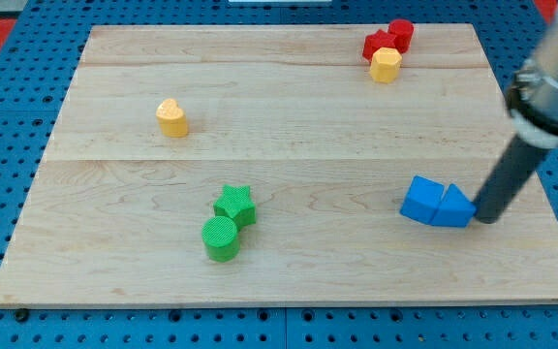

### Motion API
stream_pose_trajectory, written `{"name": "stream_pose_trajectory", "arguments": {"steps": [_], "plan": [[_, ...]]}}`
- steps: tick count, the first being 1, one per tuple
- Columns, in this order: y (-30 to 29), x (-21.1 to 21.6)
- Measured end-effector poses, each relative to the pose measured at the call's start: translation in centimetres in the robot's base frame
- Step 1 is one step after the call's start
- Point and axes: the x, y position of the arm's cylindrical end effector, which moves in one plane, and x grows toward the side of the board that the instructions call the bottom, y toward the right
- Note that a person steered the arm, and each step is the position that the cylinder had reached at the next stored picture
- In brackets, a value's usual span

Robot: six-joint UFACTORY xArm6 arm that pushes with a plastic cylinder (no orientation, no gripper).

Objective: Move the blue cube to the top left corner of the board

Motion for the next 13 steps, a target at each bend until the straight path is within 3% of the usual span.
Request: {"name": "stream_pose_trajectory", "arguments": {"steps": [1,3,5,7,8,9,10,11,13], "plan": [[-8.0,-1.4],[-16.2,-7.6],[-10.9,-12.9],[-18.6,-23.3],[-14.7,-27.0],[-17.0,-27.8],[-25.3,-28.2],[-37.1,-28.1],[-39.9,-21.1]]}}
